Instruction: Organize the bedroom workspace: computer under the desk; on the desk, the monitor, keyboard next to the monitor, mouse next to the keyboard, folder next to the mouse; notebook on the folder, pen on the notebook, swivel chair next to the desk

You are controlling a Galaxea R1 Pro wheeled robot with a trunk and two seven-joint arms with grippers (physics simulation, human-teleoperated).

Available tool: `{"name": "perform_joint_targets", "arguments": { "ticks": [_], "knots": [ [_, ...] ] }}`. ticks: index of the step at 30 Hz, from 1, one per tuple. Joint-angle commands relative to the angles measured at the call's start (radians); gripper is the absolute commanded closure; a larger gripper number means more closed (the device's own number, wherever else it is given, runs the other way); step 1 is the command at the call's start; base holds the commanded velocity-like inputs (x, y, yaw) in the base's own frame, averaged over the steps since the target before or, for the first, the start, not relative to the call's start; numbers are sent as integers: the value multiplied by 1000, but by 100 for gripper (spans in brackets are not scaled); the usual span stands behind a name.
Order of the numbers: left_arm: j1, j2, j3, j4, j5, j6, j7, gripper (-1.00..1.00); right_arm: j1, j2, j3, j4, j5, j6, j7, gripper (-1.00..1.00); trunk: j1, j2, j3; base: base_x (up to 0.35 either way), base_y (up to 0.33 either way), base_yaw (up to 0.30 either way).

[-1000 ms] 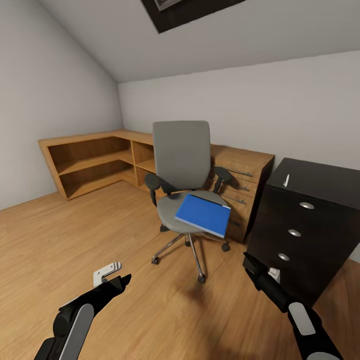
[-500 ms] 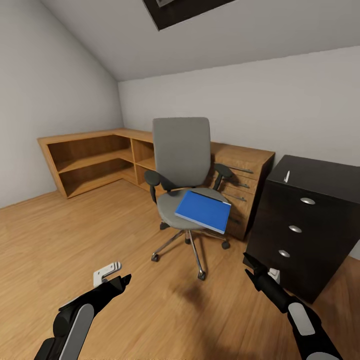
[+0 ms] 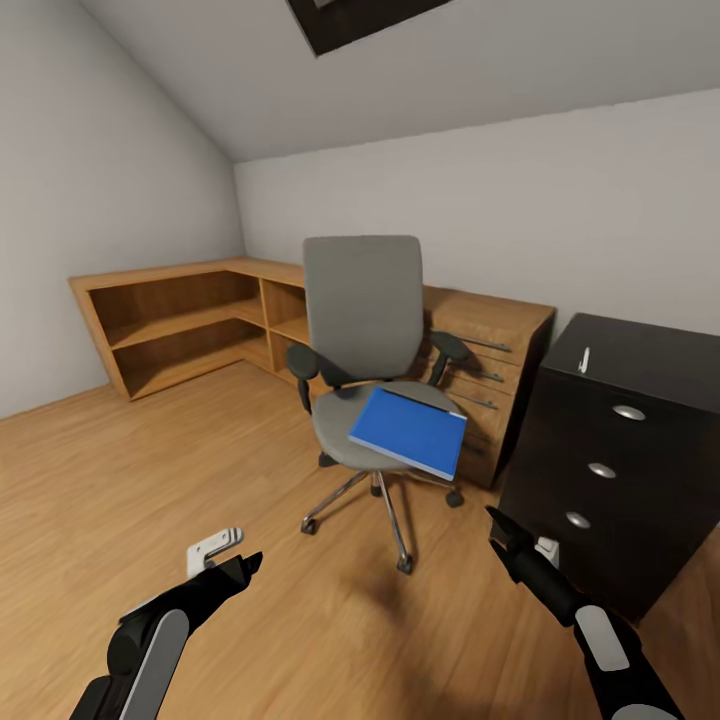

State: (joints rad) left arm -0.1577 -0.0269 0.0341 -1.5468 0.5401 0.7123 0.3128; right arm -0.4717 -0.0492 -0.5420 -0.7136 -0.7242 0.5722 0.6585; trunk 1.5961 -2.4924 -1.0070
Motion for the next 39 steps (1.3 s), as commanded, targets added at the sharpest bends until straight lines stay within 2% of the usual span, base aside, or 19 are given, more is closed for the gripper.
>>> {"name": "perform_joint_targets", "arguments": {
  "ticks": [1,26,39],
  "knots": [
    [-1,-1,1,-1,11,4,8,-100,-1,0,-3,0,-4,7,1,-100,0,0,-1,126,0,0],
    [-1,-1,1,7,10,4,8,-100,-1,0,-3,2,-4,9,1,-100,0,0,-1,192,22,0],
    [-1,-1,1,7,11,3,8,-100,-1,2,-3,3,-4,10,1,-100,0,0,-1,25,77,0]
  ]
}}
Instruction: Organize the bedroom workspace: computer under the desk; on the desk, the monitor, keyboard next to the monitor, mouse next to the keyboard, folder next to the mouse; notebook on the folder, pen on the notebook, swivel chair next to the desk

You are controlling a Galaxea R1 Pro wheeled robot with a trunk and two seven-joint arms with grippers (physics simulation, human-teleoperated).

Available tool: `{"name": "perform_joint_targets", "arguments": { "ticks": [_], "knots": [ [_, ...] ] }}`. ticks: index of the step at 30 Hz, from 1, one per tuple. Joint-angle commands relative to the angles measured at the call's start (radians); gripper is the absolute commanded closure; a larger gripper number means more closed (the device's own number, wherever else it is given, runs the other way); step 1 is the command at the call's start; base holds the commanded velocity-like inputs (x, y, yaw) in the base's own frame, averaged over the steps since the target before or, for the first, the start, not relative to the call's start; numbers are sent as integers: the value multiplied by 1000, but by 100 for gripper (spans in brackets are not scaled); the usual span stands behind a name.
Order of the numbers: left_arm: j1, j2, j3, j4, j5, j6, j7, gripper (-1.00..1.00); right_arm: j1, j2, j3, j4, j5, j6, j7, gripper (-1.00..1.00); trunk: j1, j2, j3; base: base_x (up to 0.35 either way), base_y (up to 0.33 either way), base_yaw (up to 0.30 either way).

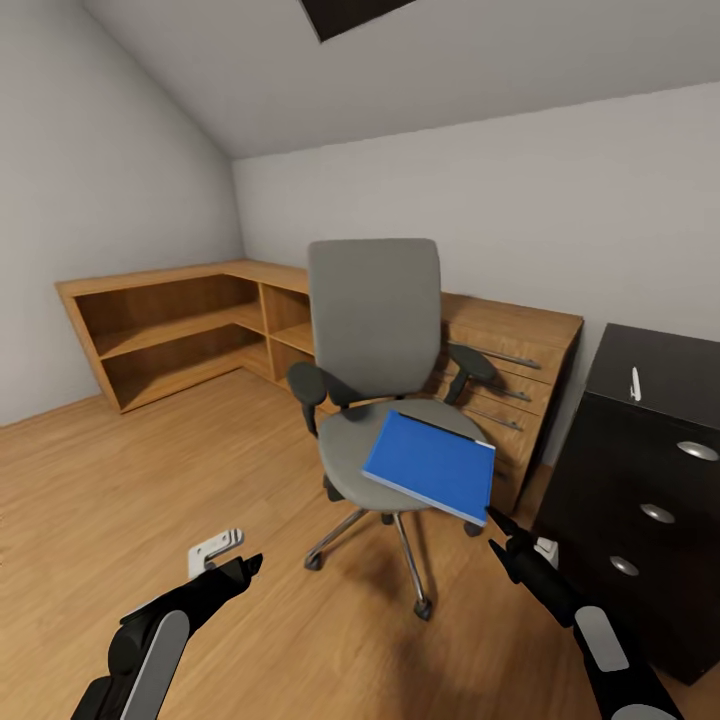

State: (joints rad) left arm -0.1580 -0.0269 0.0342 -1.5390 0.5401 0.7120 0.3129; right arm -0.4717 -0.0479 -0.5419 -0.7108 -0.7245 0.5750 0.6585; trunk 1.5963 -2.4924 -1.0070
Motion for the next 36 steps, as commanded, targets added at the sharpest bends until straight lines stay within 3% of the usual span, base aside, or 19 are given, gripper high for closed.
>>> {"name": "perform_joint_targets", "arguments": {
  "ticks": [1,36],
  "knots": [
    [0,-1,1,0,11,4,8,-100,-1,0,-3,0,-4,8,1,-100,0,0,-1,0,46,0],
    [0,-2,1,16,11,3,8,-100,-1,0,-3,2,-4,8,1,-100,0,0,-1,43,29,0]
  ]
}}
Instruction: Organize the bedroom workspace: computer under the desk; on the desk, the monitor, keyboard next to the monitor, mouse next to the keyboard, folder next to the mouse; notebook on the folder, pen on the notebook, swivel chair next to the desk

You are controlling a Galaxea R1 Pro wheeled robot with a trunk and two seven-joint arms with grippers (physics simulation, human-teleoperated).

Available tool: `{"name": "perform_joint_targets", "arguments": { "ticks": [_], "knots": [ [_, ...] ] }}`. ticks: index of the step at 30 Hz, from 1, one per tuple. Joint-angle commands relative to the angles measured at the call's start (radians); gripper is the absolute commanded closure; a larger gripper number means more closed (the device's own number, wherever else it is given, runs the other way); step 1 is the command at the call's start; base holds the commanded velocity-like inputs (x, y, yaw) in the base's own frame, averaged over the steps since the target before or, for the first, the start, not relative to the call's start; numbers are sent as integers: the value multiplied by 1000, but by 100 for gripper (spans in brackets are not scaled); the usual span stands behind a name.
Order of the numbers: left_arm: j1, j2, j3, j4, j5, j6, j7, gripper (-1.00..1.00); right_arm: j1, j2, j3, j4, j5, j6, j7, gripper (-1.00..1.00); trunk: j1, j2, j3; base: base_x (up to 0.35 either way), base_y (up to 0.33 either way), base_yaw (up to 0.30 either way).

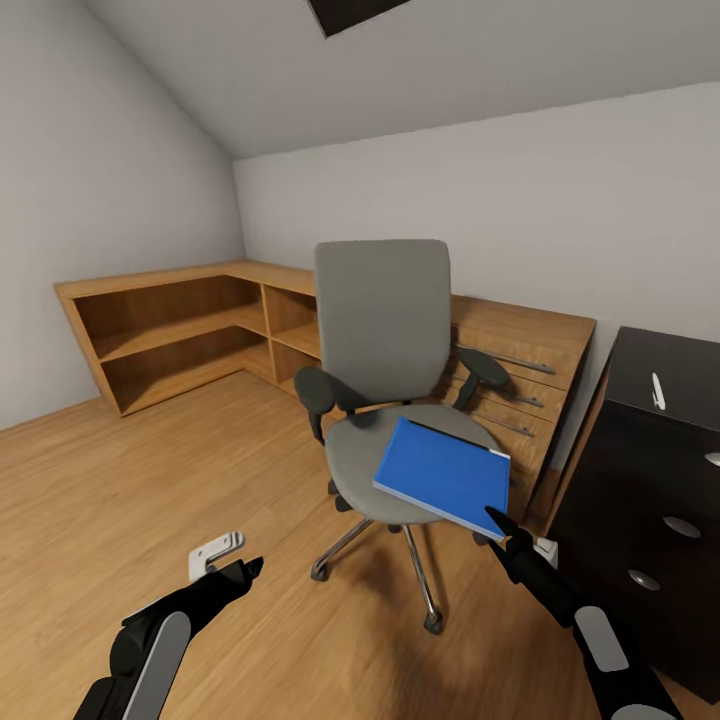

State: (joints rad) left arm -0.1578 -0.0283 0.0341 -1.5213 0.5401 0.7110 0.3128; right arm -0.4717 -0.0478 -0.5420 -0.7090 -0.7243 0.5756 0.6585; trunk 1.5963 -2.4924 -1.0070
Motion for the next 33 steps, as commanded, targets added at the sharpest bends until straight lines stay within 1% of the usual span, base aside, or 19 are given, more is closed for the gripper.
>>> {"name": "perform_joint_targets", "arguments": {
  "ticks": [1,15,17,20,24,28,33],
  "knots": [
    [-1,-1,1,-1,11,4,8,-100,-1,0,-3,0,-4,8,1,-100,0,0,-1,0,0,0],
    [-1,0,1,0,9,4,8,-100,-1,2,0,-1,-4,10,-24,-100,0,0,-1,0,0,0],
    [-1,0,0,0,10,5,8,-100,-1,2,8,-1,-4,10,-25,-100,0,0,-1,0,0,0],
    [0,0,0,0,10,5,8,-100,-1,1,16,-1,-5,10,-25,-100,-12,21,8,0,0,0],
    [0,1,0,0,11,5,8,-100,-1,0,20,-2,-5,9,-25,-100,-12,21,8,0,0,0],
    [0,0,0,0,10,5,8,-100,-1,0,20,-2,-5,9,-25,-100,-27,49,21,0,0,0],
    [-1,1,0,0,10,5,8,-100,-1,0,20,-3,-5,9,-25,-100,-27,49,21,0,0,0]
  ]
}}
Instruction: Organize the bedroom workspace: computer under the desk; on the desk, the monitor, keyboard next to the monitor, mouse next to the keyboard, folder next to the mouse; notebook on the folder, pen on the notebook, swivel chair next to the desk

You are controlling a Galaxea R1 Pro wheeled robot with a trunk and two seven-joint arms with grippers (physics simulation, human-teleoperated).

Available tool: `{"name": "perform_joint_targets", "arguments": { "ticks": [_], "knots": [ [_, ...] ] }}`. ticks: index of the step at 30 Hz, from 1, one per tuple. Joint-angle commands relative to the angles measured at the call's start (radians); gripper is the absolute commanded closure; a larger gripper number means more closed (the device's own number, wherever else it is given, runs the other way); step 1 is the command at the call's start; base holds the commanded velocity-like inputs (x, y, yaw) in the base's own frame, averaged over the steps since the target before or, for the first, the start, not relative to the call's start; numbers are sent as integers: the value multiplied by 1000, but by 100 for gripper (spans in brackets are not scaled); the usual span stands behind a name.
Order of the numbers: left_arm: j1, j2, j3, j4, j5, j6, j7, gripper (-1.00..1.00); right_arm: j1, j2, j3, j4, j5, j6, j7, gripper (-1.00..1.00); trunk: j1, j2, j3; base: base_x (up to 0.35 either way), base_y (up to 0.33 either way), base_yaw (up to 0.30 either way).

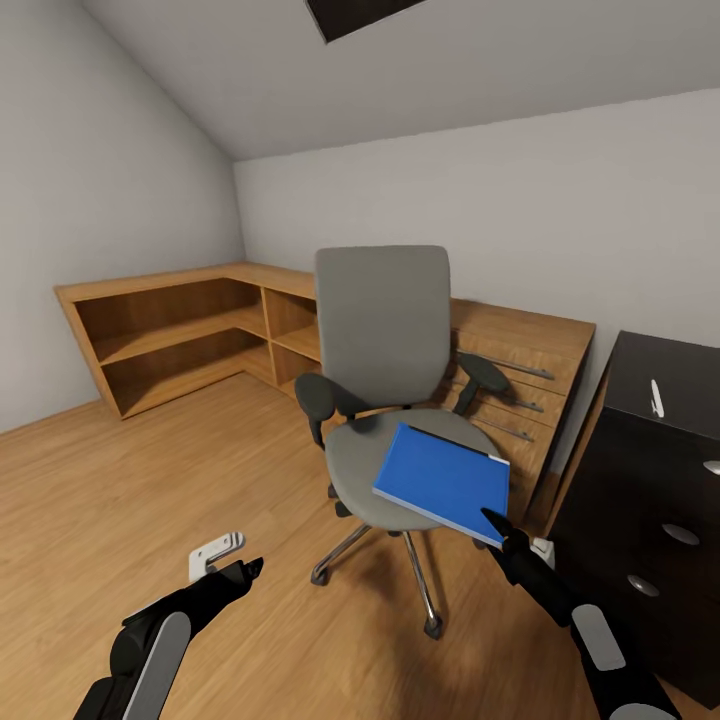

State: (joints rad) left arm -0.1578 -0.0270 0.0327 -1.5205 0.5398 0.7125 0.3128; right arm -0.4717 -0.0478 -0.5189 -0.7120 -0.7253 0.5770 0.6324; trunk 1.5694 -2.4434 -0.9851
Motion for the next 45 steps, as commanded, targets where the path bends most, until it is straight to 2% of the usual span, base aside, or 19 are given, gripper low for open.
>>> {"name": "perform_joint_targets", "arguments": {
  "ticks": [1,6,7,19,32,35,39,45],
  "knots": [
    [0,-1,1,-1,11,3,8,-100,-1,0,-3,0,-4,7,1,-100,0,0,-1,0,0,0],
    [-1,-1,1,-1,11,4,8,-100,-1,0,-3,-1,-4,7,1,-100,0,0,-1,0,0,0],
    [-1,-2,1,-1,11,4,8,-100,-1,0,-3,-1,-3,7,0,100,0,0,-1,0,0,0],
    [-1,-2,1,-1,11,4,8,-100,-1,-1,-1,-2,-3,8,1,100,0,0,-1,0,0,0],
    [0,-2,1,-1,9,1,13,-100,-1,-1,-1,-9,-3,3,4,100,-50,91,40,0,0,0],
    [-1,-2,1,-1,9,0,14,-100,-1,0,1,-36,-3,2,6,100,-62,112,49,-7,0,0],
    [-1,-2,1,-1,9,-1,15,-100,-1,15,10,-101,3,1,6,100,-77,140,62,-213,0,0],
    [0,-2,1,-1,8,-1,15,-100,0,33,11,-136,34,1,6,100,-100,182,81,-327,0,0]
  ]
}}
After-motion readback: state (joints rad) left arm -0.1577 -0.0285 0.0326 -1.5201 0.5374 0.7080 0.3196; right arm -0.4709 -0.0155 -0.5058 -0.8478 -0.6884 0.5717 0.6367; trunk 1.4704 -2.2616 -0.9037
